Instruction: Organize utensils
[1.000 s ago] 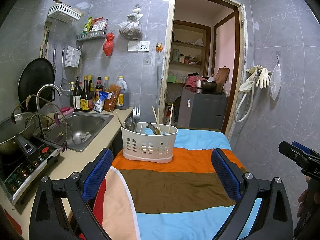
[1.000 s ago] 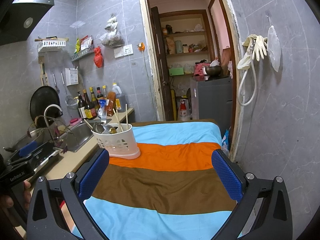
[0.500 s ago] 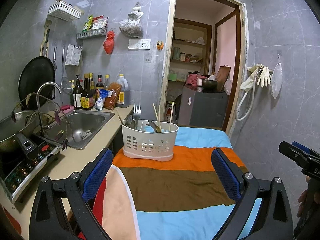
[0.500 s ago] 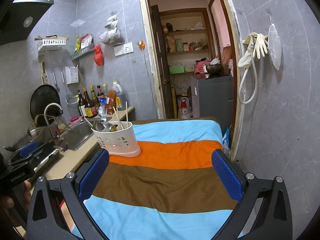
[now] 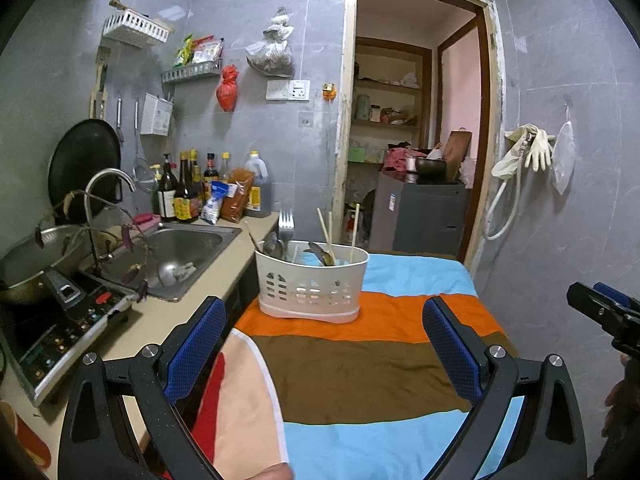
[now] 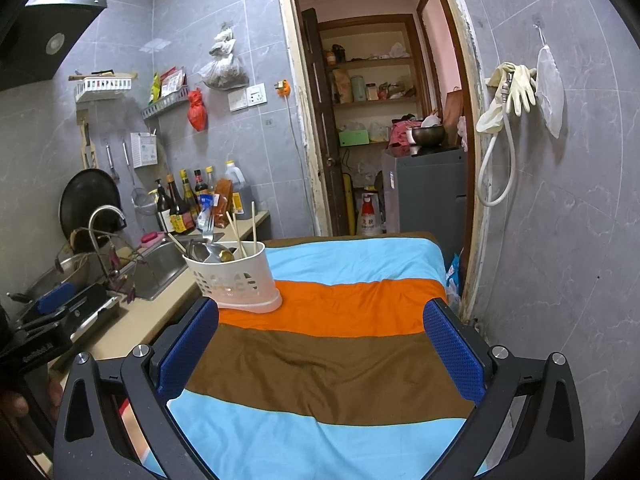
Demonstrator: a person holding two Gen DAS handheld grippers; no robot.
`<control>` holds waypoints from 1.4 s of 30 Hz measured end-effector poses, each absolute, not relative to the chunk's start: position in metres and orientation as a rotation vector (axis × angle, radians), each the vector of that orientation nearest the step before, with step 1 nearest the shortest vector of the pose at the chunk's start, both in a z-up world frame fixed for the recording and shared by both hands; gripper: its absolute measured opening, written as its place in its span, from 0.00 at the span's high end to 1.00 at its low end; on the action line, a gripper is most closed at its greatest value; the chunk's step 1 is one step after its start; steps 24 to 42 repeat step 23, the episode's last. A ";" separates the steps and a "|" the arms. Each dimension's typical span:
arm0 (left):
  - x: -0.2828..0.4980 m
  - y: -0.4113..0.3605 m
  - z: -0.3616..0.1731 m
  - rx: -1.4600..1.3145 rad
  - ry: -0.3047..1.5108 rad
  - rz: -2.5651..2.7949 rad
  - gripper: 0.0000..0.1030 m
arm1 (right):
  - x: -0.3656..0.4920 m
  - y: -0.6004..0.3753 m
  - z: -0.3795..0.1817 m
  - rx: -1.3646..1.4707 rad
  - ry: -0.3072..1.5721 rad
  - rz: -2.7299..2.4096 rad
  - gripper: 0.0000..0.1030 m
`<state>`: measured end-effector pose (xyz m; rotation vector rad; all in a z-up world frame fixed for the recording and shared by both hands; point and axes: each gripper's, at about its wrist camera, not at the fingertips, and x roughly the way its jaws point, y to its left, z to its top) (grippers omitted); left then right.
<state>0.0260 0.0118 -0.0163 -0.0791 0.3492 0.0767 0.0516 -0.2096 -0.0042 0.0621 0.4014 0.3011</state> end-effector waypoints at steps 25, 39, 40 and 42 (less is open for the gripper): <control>0.026 0.014 -0.013 -0.072 0.352 0.098 0.06 | 0.049 -0.207 -0.007 0.062 0.409 0.304 0.00; 0.026 0.014 -0.013 -0.072 0.352 0.098 0.06 | 0.049 -0.207 -0.007 0.062 0.409 0.304 0.00; 0.026 0.014 -0.013 -0.072 0.352 0.098 0.06 | 0.049 -0.207 -0.007 0.062 0.409 0.304 0.00; 0.026 0.014 -0.013 -0.072 0.352 0.098 0.06 | 0.049 -0.207 -0.007 0.062 0.409 0.304 0.00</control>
